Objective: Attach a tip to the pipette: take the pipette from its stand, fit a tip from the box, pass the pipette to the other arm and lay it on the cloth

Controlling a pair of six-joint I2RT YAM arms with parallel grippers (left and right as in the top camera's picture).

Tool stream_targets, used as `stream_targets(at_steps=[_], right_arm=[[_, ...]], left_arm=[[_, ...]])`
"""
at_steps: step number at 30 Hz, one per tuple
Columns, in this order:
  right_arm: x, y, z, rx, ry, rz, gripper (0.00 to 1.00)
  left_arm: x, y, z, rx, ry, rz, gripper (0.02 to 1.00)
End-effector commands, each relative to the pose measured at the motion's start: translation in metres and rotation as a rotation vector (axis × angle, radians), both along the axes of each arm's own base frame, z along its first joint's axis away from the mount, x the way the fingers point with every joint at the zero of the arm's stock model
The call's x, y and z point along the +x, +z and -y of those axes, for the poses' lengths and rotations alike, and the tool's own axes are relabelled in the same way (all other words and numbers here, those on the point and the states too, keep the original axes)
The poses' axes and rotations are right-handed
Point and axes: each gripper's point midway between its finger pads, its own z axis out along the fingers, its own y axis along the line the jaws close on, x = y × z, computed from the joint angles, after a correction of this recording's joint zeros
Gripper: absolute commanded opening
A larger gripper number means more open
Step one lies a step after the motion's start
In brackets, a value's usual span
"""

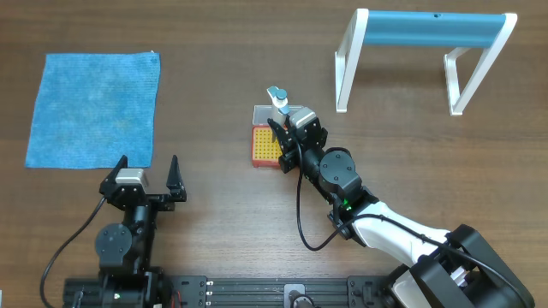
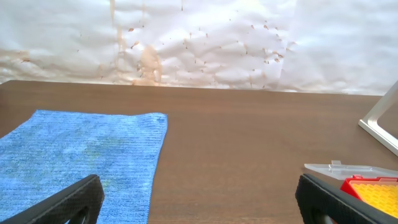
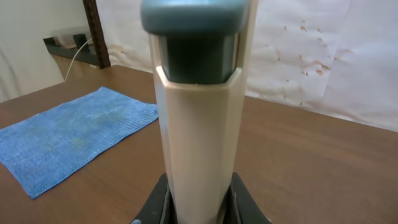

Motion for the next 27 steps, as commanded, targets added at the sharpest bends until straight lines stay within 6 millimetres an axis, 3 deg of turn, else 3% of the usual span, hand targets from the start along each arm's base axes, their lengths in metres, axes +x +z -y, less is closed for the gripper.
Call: stream_targets(at_steps=[1,27], right_arm=[[-0.003,0.004,0.000,0.013,0.008,0.011,0.077],[0.000,-0.007,-0.001,0.004,-0.003,-0.012,0.077]], left_arm=[[-0.001,0.000,0.002,-0.008,-0.009,0.001,0.996],[-0.001,0.000,0.002,-0.008,-0.009,0.001,0.996]])
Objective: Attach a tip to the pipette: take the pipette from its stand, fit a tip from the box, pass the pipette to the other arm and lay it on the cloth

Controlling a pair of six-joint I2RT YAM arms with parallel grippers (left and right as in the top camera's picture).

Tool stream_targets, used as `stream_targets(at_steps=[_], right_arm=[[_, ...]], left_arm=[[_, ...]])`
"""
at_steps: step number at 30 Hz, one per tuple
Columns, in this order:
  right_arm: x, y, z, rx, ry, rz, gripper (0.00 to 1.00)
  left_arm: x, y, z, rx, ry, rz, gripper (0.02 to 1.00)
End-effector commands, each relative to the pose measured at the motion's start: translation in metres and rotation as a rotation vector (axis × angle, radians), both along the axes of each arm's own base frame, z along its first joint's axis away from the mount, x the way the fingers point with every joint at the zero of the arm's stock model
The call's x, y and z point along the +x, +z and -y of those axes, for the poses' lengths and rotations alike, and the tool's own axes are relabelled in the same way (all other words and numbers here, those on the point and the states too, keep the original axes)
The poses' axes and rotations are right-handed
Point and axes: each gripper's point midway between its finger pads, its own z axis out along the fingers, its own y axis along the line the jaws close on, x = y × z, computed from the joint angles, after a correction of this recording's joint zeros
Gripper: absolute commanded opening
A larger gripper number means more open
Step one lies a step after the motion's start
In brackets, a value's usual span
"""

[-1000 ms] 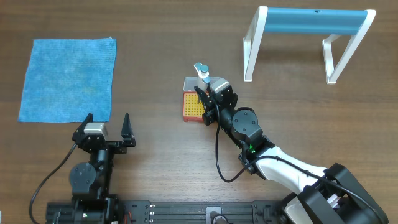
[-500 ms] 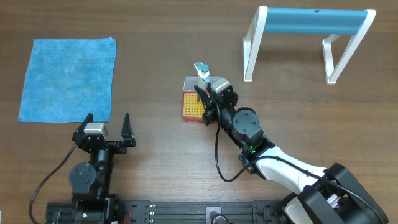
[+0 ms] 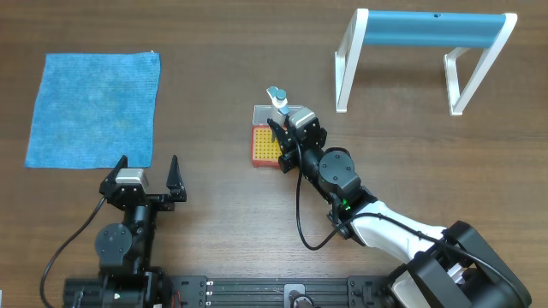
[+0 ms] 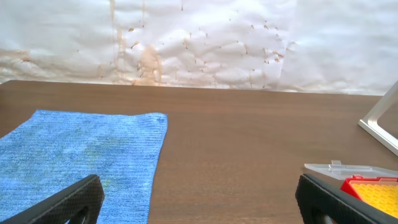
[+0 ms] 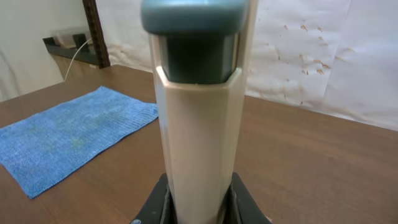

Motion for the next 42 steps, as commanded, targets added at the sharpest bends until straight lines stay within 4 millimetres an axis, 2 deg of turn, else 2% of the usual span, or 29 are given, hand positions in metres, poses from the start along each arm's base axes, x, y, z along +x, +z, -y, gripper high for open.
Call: stream_targets(at_steps=[1,23,36,42], right_arm=[[-0.001,-0.004,0.000,0.003,-0.003,-0.013,0.077],[0.000,-0.008,0.000,-0.002,-0.004,-0.020,0.077],[0.002,-0.028,-0.004,-0.007,0.002,-0.059,0.080],[0.002,-0.029,-0.006,-0.007,0.012,-0.060,0.077]], left_arm=[[-0.001,0.000,0.002,-0.009,-0.009,0.001,0.996],[-0.001,0.000,0.002,-0.009,-0.009,0.001,0.996],[-0.001,0.000,0.002,-0.009,-0.009,0.001,0.993],[-0.001,0.000,0.002,-0.009,-0.009,0.001,0.996]])
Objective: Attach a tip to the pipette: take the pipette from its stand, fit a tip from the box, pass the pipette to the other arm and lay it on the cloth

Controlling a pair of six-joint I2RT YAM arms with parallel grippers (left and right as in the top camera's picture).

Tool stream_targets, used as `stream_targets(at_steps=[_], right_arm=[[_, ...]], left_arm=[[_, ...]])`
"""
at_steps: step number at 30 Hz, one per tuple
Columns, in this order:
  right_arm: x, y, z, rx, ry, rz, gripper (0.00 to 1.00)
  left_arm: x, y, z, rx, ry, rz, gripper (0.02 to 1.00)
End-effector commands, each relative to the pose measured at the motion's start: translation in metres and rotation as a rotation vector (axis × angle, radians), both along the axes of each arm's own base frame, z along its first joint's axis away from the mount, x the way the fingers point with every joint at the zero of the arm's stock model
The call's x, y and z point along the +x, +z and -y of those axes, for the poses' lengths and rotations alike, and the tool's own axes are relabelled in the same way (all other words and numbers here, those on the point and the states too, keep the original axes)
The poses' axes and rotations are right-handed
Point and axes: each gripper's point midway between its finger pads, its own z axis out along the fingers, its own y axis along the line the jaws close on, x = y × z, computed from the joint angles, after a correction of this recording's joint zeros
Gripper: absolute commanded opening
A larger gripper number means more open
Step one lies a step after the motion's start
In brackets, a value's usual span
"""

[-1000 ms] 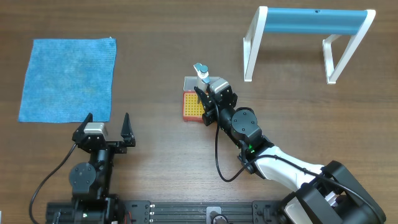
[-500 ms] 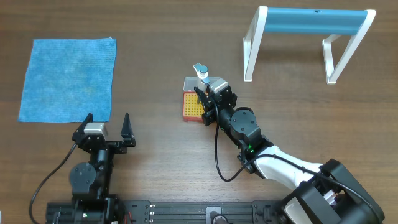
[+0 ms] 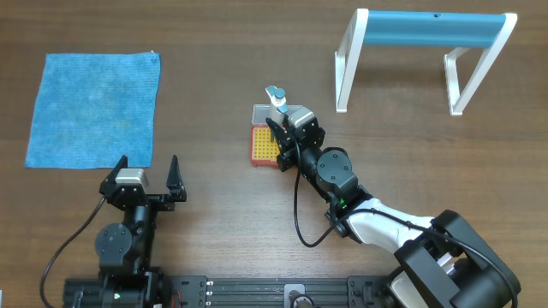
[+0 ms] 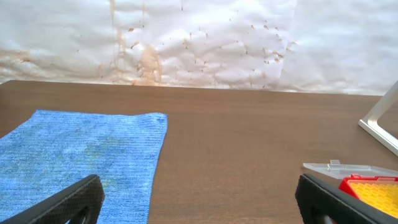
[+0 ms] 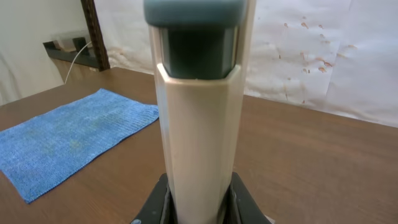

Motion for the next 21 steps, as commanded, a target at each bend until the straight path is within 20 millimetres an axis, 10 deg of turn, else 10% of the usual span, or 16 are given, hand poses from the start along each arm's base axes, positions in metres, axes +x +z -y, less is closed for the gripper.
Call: stream_targets(at_steps=[1,21], right_arm=[[-0.003,-0.020,-0.002,-0.022,0.013,-0.056,0.077],[-0.016,0.054,0.006,-0.029,0.024,0.054,0.077]], left_arm=[[-0.001,0.000,0.002,-0.008,-0.009,0.001,0.996],[-0.001,0.000,0.002,-0.008,-0.009,0.001,0.996]])
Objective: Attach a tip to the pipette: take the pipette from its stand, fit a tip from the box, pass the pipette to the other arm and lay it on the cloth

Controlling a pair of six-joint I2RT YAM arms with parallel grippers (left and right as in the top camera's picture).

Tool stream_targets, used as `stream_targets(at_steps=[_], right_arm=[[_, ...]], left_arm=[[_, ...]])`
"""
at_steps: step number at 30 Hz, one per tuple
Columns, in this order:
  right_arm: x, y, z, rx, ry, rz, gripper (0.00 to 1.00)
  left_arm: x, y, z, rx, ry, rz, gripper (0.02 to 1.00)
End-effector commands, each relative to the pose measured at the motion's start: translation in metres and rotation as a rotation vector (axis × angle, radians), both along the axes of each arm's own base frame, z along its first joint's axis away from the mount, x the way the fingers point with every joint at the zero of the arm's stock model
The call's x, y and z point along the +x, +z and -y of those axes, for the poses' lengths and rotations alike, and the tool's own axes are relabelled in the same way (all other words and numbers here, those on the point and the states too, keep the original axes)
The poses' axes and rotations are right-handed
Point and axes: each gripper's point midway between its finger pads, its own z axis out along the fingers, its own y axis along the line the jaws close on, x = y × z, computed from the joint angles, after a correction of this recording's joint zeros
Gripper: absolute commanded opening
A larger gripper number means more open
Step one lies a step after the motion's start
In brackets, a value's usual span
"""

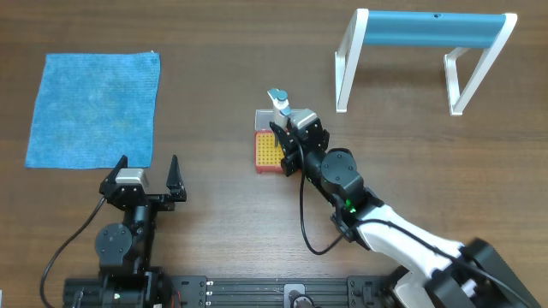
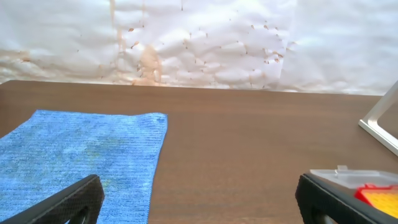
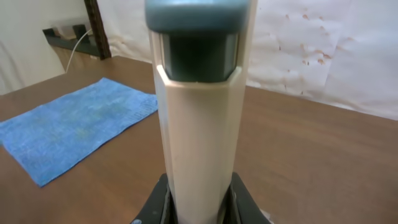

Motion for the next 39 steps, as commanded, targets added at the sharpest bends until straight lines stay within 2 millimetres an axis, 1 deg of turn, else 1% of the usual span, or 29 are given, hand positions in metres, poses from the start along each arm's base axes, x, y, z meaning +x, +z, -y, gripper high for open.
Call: stream_targets(at_steps=[1,3,4,8,10,14,16,18,20,23,24,26,29,30,35,36,37,38,39], right_arm=[[-0.003,0.048,-0.002,0.014,0.017,0.100,0.077],[-0.003,0.060,-0.002,0.027,0.017,0.118,0.077],[-0.003,0.073,-0.002,0.045,0.016,0.142,0.077],[-0.004,0.099,-0.001,0.078,0.015,0.188,0.077],[-0.005,0.115,-0.006,0.070,0.045,0.208,0.077],[-0.002,0.143,-0.018,-0.019,0.095,0.165,0.075],[-0.001,0.161,-0.020,-0.057,0.106,0.146,0.077],[-0.004,0.185,-0.021,-0.079,0.121,0.147,0.075],[-0.008,0.220,-0.021,-0.060,0.129,0.176,0.075],[-0.016,0.255,-0.023,-0.014,0.167,0.229,0.077],[-0.017,0.261,-0.023,0.005,0.167,0.228,0.077],[-0.018,0.267,-0.022,0.054,0.166,0.201,0.077],[-0.025,0.266,-0.029,0.107,0.219,0.152,0.073],[-0.029,0.262,-0.032,0.134,0.248,0.104,0.077],[-0.031,0.245,-0.036,0.166,0.266,-0.022,0.077],[-0.032,0.241,-0.036,0.170,0.265,-0.048,0.071],[-0.033,0.238,-0.037,0.170,0.273,-0.065,0.077],[-0.035,0.237,-0.039,0.168,0.289,-0.074,0.077],[-0.036,0.235,-0.041,0.165,0.303,-0.081,0.080]], left_arm=[[-0.001,0.000,0.002,-0.008,-0.009,0.001,0.996],[-0.001,0.000,0.002,-0.008,-0.009,0.001,0.998],[-0.001,0.000,0.002,-0.008,-0.009,0.001,0.996],[-0.001,0.000,0.002,-0.008,-0.009,0.001,0.996],[-0.001,0.000,0.002,-0.008,-0.009,0.001,0.996],[-0.001,0.000,0.002,-0.008,-0.009,0.001,0.996],[-0.001,0.000,0.002,-0.008,-0.009,0.001,0.996],[-0.001,0.000,0.002,-0.008,-0.009,0.001,0.998],[-0.001,0.000,0.002,-0.008,-0.009,0.001,0.996],[-0.001,0.000,0.002,-0.008,-0.009,0.001,0.996],[-0.001,0.000,0.002,-0.008,-0.009,0.001,0.996],[-0.001,0.000,0.002,-0.008,-0.009,0.001,0.998],[-0.001,0.000,0.002,-0.008,-0.009,0.001,0.996],[-0.001,0.000,0.002,-0.008,-0.009,0.001,0.996],[0.000,0.001,0.002,-0.009,-0.011,0.004,0.996],[0.000,0.003,0.007,-0.021,-0.035,0.014,0.996],[-0.001,0.007,0.016,-0.084,-0.088,0.026,0.996],[-0.002,0.016,0.028,-0.164,-0.154,0.052,0.996],[-0.004,0.026,0.035,-0.232,-0.197,0.083,0.996]])
